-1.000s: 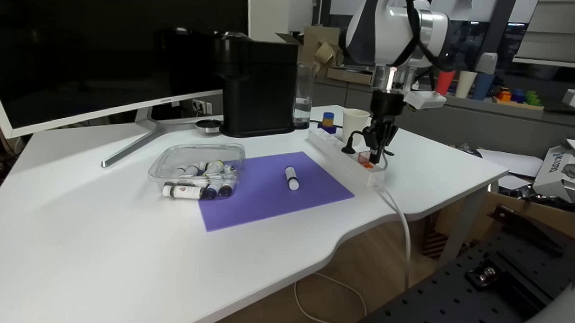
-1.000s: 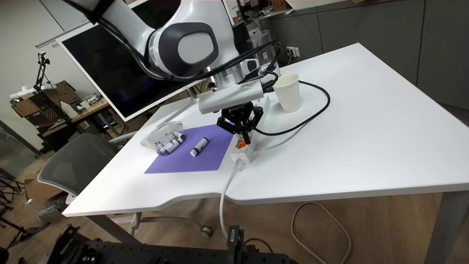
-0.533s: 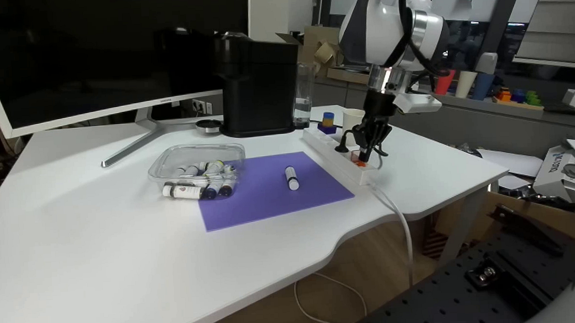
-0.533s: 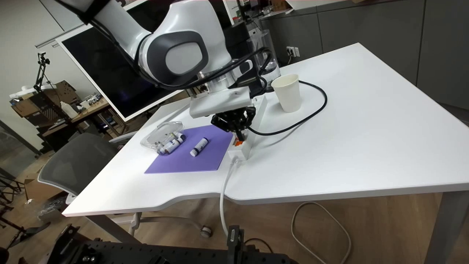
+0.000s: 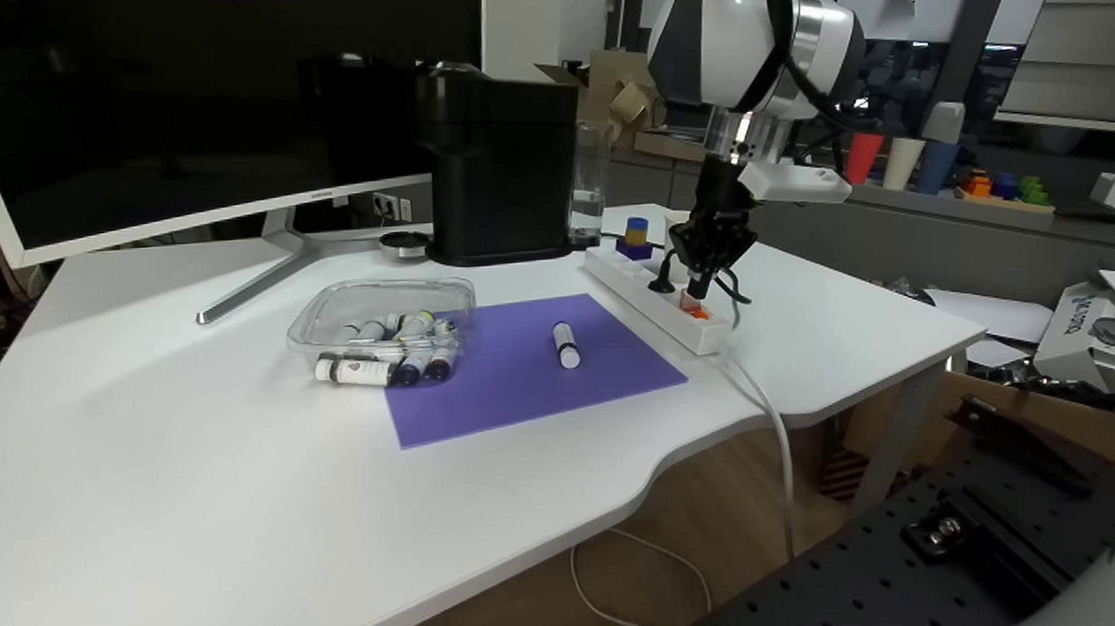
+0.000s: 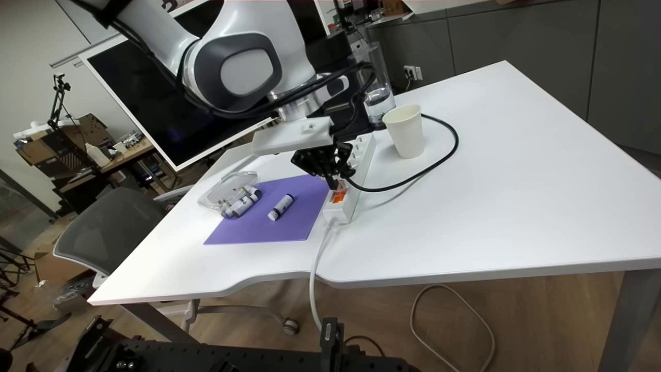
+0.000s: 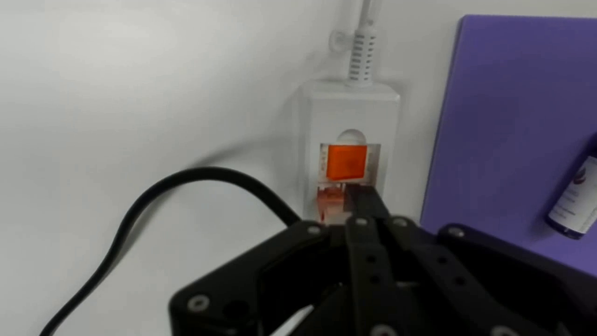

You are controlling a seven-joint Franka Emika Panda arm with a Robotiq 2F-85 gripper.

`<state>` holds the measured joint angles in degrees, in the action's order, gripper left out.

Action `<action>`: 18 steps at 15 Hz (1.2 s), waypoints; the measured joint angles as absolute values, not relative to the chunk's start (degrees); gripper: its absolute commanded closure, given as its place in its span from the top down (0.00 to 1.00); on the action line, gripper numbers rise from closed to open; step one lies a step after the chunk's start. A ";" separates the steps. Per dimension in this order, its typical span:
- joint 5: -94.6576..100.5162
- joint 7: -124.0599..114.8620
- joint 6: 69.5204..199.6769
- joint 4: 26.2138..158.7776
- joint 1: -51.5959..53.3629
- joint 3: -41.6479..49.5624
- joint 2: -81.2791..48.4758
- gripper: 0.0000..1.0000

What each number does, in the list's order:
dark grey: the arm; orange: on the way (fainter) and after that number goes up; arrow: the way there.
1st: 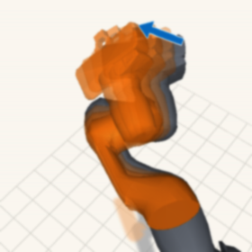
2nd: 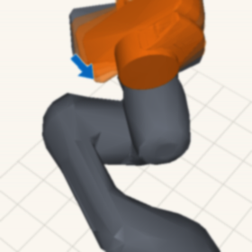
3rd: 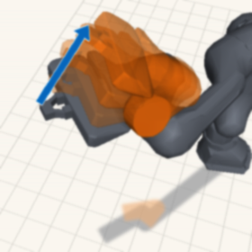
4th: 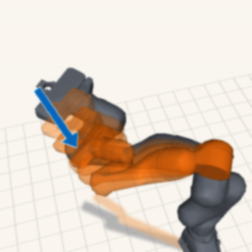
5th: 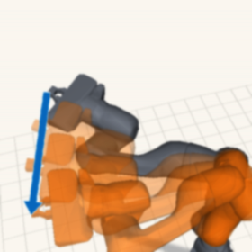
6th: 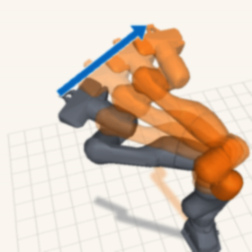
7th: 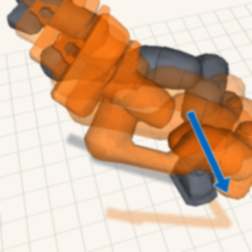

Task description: Switch off the extension cable

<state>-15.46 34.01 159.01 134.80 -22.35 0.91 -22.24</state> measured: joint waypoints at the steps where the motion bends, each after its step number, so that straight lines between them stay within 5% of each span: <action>1: -14.40 31.87 158.87 134.80 -21.64 1.73 -22.24 0.00; 18: -10.70 32.75 159.08 134.17 -23.45 -1.88 -24.75 0.01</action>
